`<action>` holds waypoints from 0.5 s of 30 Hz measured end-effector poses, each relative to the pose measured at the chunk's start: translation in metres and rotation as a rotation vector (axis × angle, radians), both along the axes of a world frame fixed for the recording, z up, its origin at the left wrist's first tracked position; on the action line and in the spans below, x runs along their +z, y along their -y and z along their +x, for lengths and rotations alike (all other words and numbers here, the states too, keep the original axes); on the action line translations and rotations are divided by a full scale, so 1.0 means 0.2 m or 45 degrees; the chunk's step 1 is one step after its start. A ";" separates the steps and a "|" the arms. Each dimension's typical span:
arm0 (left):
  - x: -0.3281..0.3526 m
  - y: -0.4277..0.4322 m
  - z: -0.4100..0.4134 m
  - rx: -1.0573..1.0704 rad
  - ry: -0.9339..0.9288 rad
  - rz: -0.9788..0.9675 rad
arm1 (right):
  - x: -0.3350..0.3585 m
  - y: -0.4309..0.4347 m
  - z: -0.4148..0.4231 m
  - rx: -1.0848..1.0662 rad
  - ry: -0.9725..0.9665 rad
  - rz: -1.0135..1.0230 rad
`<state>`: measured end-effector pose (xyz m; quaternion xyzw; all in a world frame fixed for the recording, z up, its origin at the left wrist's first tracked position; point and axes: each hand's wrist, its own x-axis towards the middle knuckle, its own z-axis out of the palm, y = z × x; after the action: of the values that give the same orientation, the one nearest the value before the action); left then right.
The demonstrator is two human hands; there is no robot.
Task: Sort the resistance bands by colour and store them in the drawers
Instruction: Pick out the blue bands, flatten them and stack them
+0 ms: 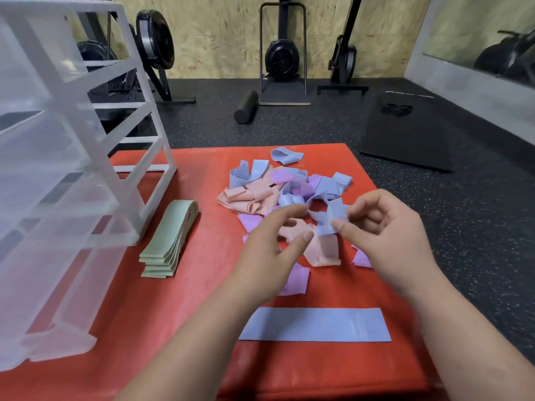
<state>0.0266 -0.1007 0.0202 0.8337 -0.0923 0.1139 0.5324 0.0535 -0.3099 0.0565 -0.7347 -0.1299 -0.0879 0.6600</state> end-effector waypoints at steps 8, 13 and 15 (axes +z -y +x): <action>-0.01 0.01 0.02 -0.093 -0.063 -0.098 | 0.01 -0.01 -0.02 0.289 -0.129 -0.046; -0.04 0.00 0.02 -0.029 -0.019 -0.025 | -0.03 -0.01 -0.01 0.176 0.021 -0.444; -0.05 -0.02 0.02 -0.058 -0.007 0.052 | -0.02 -0.01 -0.01 0.131 0.075 -0.352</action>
<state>0.0313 -0.0976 0.0108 0.8424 -0.1122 0.0975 0.5180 0.0507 -0.3079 0.0526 -0.8080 -0.1974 -0.0567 0.5522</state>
